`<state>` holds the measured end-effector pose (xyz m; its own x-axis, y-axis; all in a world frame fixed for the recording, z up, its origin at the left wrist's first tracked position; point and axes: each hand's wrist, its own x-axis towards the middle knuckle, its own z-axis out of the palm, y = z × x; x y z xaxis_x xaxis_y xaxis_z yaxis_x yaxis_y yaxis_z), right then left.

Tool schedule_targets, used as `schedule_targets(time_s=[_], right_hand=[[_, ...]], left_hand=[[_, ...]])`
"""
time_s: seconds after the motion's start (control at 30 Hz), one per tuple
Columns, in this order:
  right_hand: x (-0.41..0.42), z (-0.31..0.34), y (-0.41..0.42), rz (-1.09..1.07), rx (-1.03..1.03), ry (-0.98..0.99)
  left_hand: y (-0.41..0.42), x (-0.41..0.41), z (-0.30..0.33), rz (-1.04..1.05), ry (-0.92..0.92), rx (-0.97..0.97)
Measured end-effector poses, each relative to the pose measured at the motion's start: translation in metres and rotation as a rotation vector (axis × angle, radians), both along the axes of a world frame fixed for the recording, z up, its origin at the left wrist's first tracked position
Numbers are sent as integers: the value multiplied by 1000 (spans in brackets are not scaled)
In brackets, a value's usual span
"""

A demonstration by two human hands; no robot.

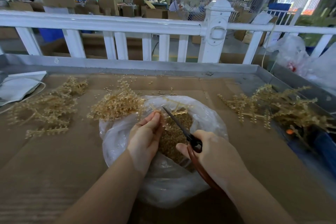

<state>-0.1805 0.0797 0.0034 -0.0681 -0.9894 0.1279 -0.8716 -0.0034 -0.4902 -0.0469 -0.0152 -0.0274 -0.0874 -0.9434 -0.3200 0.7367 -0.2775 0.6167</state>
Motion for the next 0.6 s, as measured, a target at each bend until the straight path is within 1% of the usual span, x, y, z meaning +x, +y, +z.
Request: schedule_targets(time_s=[0.23,0.6], right_hand=[[3,-4,0,-18,-77,157],[3,-10,-5,-4,-136,226]], left_hand=[[-1,-1,2,-11,-8,29],[-1,0,2,-38,-44,26]])
